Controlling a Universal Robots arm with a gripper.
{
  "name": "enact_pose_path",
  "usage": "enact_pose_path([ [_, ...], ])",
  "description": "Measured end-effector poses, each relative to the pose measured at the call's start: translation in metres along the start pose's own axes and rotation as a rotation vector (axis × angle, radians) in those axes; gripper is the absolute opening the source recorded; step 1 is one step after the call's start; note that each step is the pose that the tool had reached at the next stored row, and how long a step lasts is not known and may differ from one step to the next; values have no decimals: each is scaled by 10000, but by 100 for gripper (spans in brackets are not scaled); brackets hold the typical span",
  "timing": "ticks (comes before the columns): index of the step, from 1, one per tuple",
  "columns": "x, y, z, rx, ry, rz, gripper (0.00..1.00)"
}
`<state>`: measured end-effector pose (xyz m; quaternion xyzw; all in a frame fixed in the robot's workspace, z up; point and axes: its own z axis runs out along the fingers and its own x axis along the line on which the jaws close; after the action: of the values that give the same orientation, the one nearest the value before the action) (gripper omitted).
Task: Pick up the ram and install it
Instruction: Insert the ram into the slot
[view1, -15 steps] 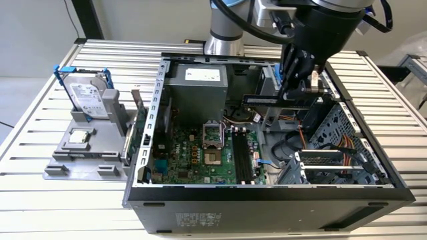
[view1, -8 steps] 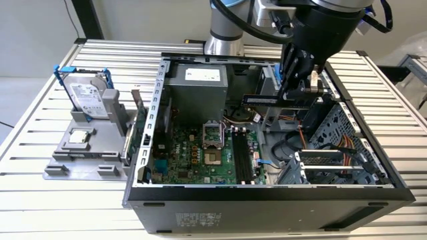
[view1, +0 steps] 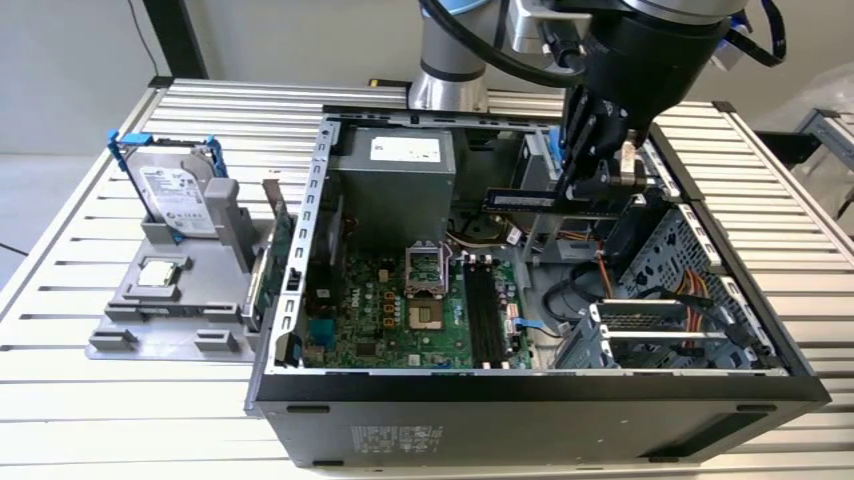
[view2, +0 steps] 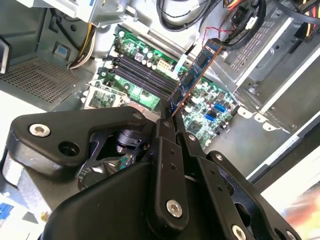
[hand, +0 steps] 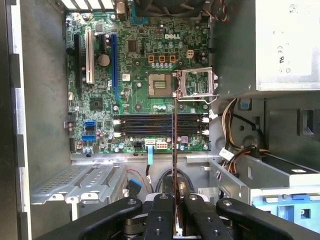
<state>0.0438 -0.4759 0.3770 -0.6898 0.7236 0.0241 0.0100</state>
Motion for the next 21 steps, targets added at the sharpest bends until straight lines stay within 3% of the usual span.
enact_pose_path([
  [21, 1, 6, 0, 3, -1, 53, 0],
])
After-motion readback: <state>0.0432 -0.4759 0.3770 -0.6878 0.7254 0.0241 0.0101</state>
